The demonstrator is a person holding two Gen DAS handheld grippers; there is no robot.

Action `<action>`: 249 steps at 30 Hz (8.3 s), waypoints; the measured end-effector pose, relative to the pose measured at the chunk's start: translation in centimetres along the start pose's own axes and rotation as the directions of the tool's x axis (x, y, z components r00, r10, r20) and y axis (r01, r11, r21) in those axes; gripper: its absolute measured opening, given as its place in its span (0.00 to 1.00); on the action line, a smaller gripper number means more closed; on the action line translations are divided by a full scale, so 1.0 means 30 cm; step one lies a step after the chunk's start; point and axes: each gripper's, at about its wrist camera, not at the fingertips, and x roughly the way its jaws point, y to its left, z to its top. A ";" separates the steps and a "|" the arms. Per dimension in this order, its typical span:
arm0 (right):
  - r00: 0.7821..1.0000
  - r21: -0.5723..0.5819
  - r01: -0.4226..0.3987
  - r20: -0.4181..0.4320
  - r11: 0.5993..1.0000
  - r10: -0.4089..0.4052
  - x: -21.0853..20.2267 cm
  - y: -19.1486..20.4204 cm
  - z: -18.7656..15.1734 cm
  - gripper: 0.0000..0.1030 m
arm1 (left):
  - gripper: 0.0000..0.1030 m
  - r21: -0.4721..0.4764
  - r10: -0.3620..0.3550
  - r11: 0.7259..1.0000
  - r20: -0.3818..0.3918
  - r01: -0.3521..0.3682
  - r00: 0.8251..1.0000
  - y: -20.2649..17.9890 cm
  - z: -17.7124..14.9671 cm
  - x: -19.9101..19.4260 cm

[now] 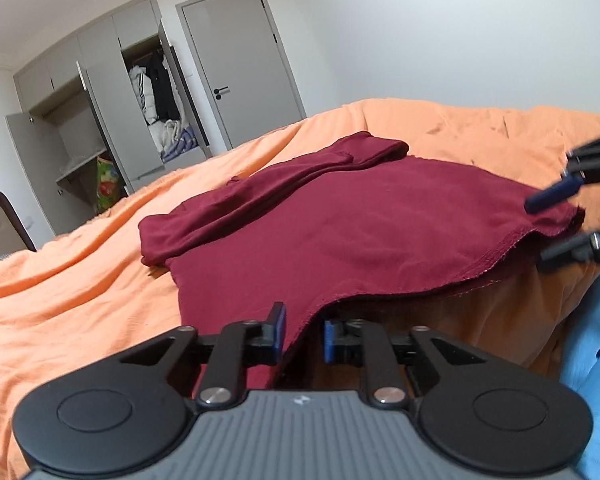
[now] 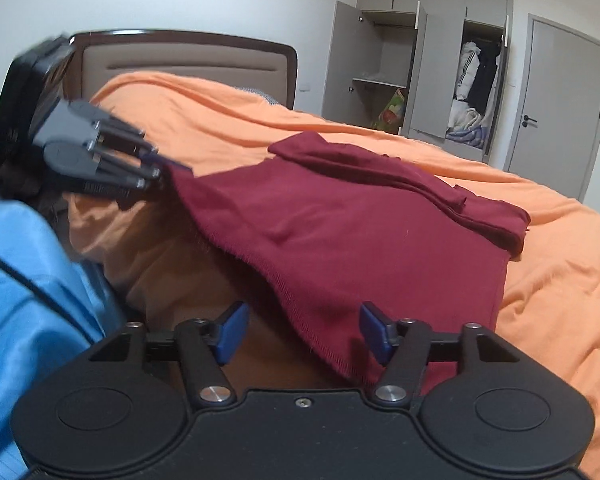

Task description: Fold small clothes

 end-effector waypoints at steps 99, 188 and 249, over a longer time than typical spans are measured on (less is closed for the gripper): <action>0.949 -0.131 0.308 -0.033 0.942 -0.315 0.619 -0.722 0.506 0.07 | 0.03 -0.324 -0.148 0.939 -0.085 0.113 0.985 0.771 0.522 0.631; 0.958 0.434 0.284 -0.085 0.855 -0.275 0.380 -0.575 0.127 0.92 | 0.92 -0.626 -0.070 0.780 -0.087 0.000 0.994 0.712 0.105 0.534; 0.942 0.207 0.336 -0.058 0.919 -0.332 0.783 -0.477 0.480 0.99 | 1.00 -0.806 -0.013 0.586 -0.109 -0.081 0.994 0.570 -0.076 0.348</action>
